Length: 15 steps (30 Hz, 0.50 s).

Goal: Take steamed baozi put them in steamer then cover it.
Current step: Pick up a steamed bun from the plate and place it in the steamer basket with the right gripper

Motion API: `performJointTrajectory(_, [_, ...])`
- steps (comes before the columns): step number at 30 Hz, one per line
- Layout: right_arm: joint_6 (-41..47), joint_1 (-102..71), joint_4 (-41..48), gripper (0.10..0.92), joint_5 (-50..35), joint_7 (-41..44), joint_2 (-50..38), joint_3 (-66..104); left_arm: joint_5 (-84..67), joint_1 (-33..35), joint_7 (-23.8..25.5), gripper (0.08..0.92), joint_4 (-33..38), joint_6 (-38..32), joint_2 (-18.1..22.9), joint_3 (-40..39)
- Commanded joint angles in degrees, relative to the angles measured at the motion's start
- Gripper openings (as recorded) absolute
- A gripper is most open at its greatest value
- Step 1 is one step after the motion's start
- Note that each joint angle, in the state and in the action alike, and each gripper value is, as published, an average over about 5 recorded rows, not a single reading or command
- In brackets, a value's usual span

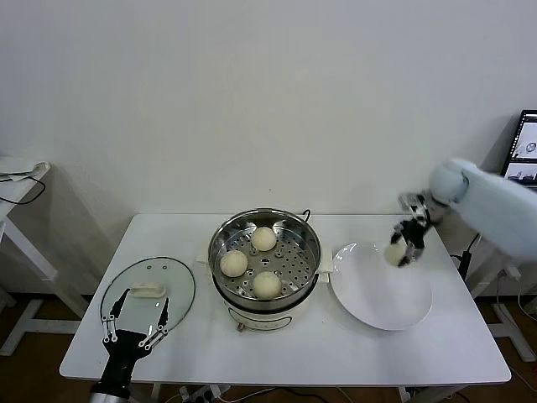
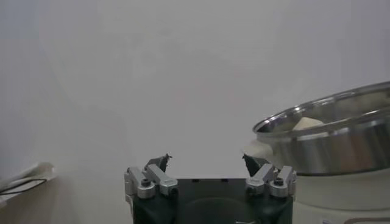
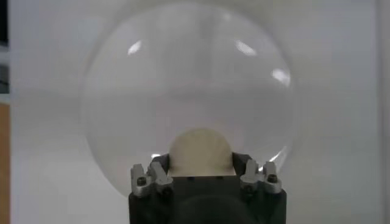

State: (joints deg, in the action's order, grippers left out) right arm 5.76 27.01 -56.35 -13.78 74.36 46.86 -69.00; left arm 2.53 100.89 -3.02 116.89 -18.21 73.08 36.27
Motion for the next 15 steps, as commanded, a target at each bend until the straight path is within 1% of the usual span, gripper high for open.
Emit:
performJointTrajectory(1, [4.14,23.32,-11.39,0.679,-18.07,2.32,10.39,-16.41,-0.05,-0.72,-0.08,0.823,0.04,0.19,-0.35,-0.44])
performJointTrajectory(8, [7.63,24.17,-15.05,0.673,-24.14,-3.46,18.92,-20.53,-0.21,-1.12,-0.19,0.823,-0.11,0.05,-0.71,-0.49])
performJointTrajectory(15, [9.16,21.23,-14.09,0.670,-23.82,-6.56,23.57,-22.61,-0.35,-1.16,-0.23,0.823,-0.34,-0.15,-0.70,-0.31])
